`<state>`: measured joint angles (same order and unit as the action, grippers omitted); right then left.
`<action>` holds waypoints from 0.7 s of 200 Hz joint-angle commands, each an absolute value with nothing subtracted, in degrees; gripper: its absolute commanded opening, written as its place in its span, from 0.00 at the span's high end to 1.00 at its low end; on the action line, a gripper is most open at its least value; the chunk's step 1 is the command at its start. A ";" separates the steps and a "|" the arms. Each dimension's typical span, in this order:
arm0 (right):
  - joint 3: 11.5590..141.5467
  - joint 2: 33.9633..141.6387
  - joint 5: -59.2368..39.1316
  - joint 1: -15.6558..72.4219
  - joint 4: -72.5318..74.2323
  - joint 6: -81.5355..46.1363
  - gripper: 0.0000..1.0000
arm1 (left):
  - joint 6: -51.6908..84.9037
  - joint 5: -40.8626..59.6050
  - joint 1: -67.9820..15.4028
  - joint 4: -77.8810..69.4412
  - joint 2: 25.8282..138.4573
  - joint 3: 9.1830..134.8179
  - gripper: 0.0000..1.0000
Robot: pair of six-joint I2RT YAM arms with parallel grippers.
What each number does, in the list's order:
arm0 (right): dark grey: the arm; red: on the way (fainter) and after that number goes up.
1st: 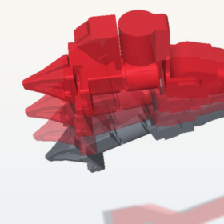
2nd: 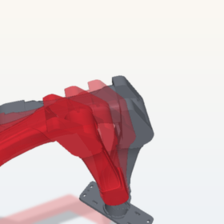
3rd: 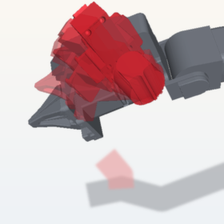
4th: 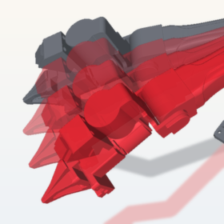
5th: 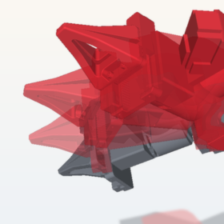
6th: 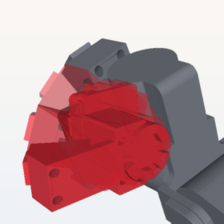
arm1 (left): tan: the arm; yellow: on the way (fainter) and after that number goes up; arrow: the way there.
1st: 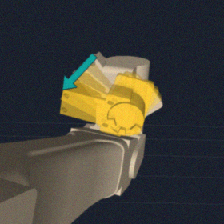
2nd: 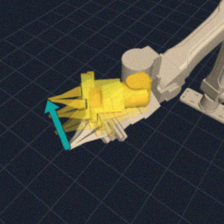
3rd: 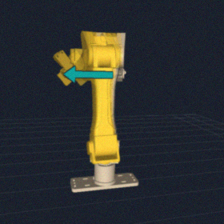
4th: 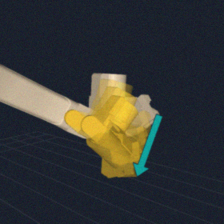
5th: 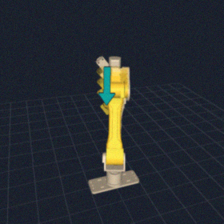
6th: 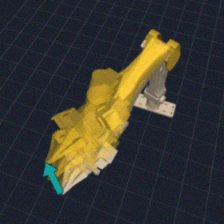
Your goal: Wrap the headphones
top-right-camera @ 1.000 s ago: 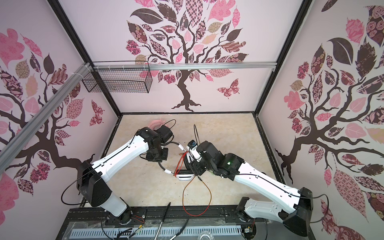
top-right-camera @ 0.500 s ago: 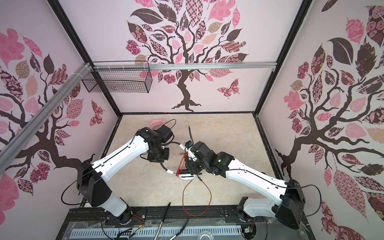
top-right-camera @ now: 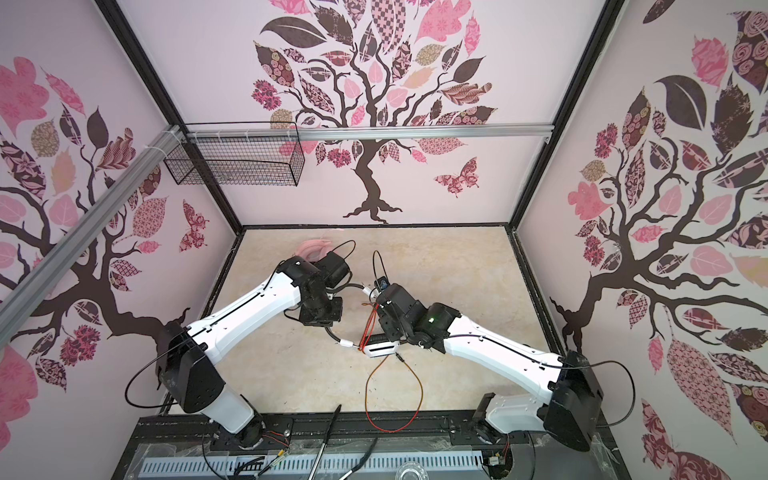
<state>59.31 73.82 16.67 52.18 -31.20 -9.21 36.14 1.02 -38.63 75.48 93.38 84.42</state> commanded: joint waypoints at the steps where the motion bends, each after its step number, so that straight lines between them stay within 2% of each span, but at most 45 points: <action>1: 61.64 75.58 18.32 52.06 -31.24 -9.49 0.67 | 35.36 8.40 -39.22 72.08 93.03 82.61 1.00; 22: 63.19 76.54 17.28 51.32 -31.87 -9.63 0.69 | 36.40 8.72 -39.21 69.72 92.14 79.81 1.00; 35: 64.03 77.29 17.34 51.07 -32.41 -9.26 0.69 | 37.45 8.16 -39.29 68.81 91.68 78.71 0.84; 76: 63.69 78.51 16.59 50.67 -31.86 -8.88 0.69 | 40.10 5.74 -40.51 67.22 91.61 77.87 0.69; 106: 62.74 79.99 14.81 49.45 -31.04 -8.89 0.69 | 43.54 -1.22 -43.81 66.45 90.42 78.38 0.69; 122: 61.97 80.75 13.54 48.12 -29.97 -8.95 0.68 | 43.07 -2.63 -44.53 62.16 87.42 75.84 0.73; 140: 60.72 81.16 10.32 45.62 -28.18 -9.34 0.68 | 42.47 -8.98 -45.00 58.72 83.52 71.84 0.74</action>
